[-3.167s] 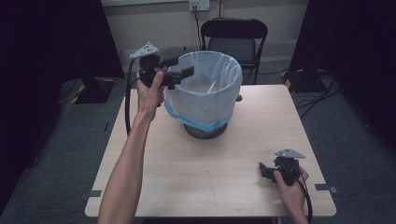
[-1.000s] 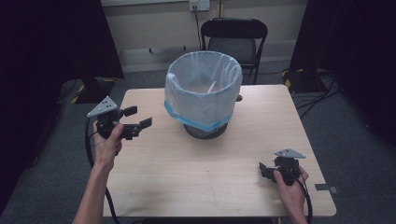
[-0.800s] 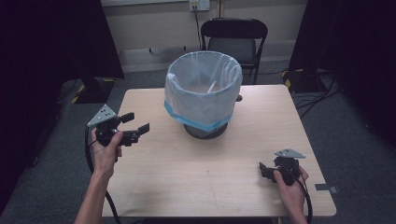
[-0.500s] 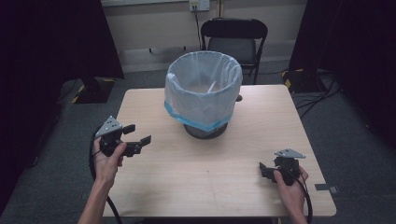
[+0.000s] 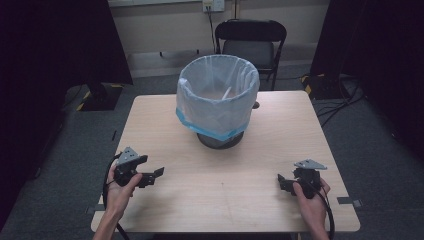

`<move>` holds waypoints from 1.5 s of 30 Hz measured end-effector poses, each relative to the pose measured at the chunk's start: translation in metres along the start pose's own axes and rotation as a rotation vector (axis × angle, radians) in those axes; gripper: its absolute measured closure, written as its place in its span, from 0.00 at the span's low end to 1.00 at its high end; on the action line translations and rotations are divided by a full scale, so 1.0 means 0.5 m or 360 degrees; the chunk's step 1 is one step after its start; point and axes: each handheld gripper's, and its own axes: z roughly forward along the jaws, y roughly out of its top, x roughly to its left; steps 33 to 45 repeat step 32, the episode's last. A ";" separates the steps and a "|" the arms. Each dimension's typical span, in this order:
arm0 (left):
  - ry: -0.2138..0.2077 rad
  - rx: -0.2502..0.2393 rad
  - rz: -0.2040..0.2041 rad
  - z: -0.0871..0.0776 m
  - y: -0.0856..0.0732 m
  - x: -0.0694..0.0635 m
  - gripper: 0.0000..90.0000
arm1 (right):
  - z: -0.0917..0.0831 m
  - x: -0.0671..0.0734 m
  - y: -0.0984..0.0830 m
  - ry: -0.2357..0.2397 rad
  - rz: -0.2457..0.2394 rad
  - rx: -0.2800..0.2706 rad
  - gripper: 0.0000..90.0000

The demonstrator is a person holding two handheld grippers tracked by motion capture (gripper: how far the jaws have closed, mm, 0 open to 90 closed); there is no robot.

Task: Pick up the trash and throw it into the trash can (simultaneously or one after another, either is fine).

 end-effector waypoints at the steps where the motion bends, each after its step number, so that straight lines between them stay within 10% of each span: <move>1: 0.0000 0.0000 0.0000 0.000 0.000 0.000 0.19 | 0.000 0.000 0.000 0.0000 0.0000 0.0000 0.15; 20: 0.0099 0.0232 -0.0025 0.070 -0.101 -0.009 0.19 | 0.000 0.000 0.000 0.0001 0.0000 0.0000 0.15; 45: 0.0138 0.0194 0.0002 0.071 -0.109 -0.017 0.17 | 0.000 0.000 0.000 0.0000 0.0001 0.0001 0.15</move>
